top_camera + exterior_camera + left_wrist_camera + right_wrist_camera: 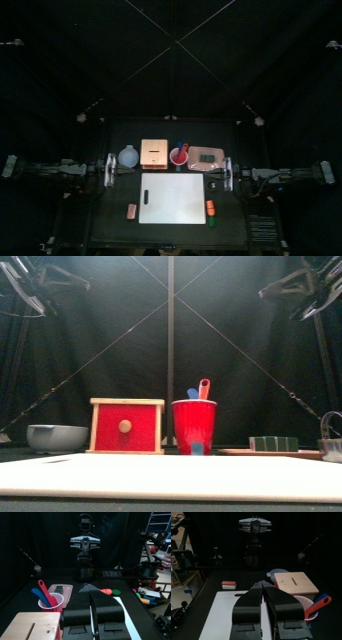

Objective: Place sushi on board then cut the sushi with the knife then place the pieces on the plate
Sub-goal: Place the sushi on the board

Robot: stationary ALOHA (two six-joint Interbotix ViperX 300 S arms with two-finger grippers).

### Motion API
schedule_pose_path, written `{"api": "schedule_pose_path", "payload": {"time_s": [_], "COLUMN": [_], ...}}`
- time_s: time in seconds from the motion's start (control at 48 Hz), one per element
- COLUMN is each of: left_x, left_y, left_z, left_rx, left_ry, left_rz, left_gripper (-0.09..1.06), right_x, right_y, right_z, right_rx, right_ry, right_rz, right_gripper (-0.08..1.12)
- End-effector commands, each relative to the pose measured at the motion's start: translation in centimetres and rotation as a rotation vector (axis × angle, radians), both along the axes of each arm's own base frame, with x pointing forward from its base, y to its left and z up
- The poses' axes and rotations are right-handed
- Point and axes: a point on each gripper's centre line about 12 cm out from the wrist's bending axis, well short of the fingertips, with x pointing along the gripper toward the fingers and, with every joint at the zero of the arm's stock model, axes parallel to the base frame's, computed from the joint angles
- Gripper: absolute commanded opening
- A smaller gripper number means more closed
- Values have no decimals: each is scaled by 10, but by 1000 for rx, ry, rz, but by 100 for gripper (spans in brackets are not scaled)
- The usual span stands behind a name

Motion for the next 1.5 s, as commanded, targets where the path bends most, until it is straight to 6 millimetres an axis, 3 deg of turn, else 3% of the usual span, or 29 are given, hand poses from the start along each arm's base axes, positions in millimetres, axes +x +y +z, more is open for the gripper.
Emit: {"api": "schedule_pose_path", "payload": {"time_s": [0.021, 0.146, 0.312, 0.583, 0.708, 0.854, 0.979, 1.125, 1.5], "left_x": [7, 14, 27, 45, 48, 49, 49, 50, 54], "left_y": [0, -1, -1, -1, -1, -1, -1, -1, 1], "left_z": [2, 4, -3, -21, -23, -23, -23, -25, -27], "left_rx": [2, 1, -5, -9, -7, -7, -7, -9, -8], "left_ry": [-21, -41, -3, 84, 95, 97, 94, 101, 115], "left_rz": [0, -5, -5, -4, -3, -3, -3, -3, 4], "left_gripper": [-8, -2, 0, 0, 0, 0, 0, 0, 0], "right_x": [3, 5, 11, 20, 19, 19, 20, 23, 21], "right_y": [-2, -9, -35, -79, -95, -104, -110, -114, -130], "right_z": [3, 3, 1, -17, -34, -53, -66, -71, -94], "right_rx": [12, 53, 127, 197, 215, 154, 89, 57, 61], "right_ry": [-6, 0, 53, 359, 573, 761, 858, 898, 1034], "right_rz": [-7, -44, -167, -350, -406, -425, -427, -430, -447], "right_gripper": [0, 2, 3, 7, 22, 50, 79, 100, 94]}}
